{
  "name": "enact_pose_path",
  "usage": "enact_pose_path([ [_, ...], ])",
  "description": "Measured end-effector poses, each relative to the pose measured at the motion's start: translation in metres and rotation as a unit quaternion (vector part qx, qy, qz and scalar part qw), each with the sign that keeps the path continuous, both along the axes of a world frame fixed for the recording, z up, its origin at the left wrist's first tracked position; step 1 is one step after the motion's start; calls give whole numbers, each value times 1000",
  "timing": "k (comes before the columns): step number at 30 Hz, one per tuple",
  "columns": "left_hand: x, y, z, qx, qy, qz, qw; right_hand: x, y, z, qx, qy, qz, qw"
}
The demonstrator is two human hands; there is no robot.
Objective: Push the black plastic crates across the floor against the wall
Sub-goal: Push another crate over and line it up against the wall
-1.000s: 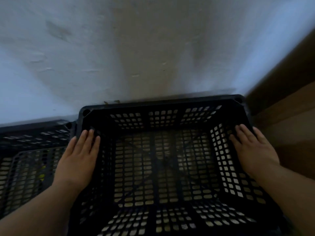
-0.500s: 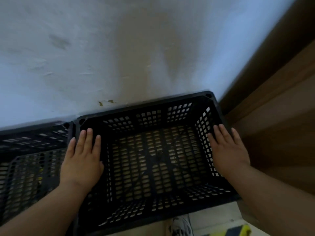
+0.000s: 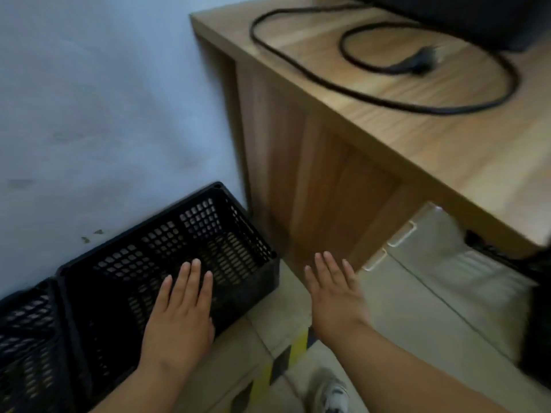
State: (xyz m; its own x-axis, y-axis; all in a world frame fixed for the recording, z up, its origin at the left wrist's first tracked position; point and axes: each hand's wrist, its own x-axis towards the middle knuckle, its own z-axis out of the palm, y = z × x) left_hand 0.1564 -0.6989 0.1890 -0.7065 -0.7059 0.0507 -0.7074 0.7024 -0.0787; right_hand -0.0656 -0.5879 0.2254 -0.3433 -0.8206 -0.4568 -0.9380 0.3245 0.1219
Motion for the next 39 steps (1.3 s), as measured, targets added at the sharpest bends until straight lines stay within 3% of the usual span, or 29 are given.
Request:
enact_pose_path([
  [11, -220, 217, 6, 12, 80, -259, 963, -197, 255, 33, -24, 64, -191, 979],
  [20, -484, 405, 2, 47, 31, -294, 954, -431, 540, 49, -10, 102, -327, 939],
  [25, -608, 492, -17, 18, -13, -283, 959, -530, 681, 35, 35, 113, -379, 918],
  [27, -638, 517, -19, 33, -45, -255, 965, -558, 718, 25, 44, 110, -405, 907],
  [29, -663, 533, -27, -27, -45, -275, 960, -579, 744, 12, 53, 100, -433, 894],
  [31, -687, 543, -38, -13, -47, -280, 959, -598, 763, -3, 64, 92, -452, 885],
  [33, -714, 545, -54, -57, -49, -305, 949, -617, 779, -22, 72, 87, -466, 878],
  [39, -800, 543, -129, -42, -182, -302, 935, -682, 815, -105, 77, 85, -486, 866],
])
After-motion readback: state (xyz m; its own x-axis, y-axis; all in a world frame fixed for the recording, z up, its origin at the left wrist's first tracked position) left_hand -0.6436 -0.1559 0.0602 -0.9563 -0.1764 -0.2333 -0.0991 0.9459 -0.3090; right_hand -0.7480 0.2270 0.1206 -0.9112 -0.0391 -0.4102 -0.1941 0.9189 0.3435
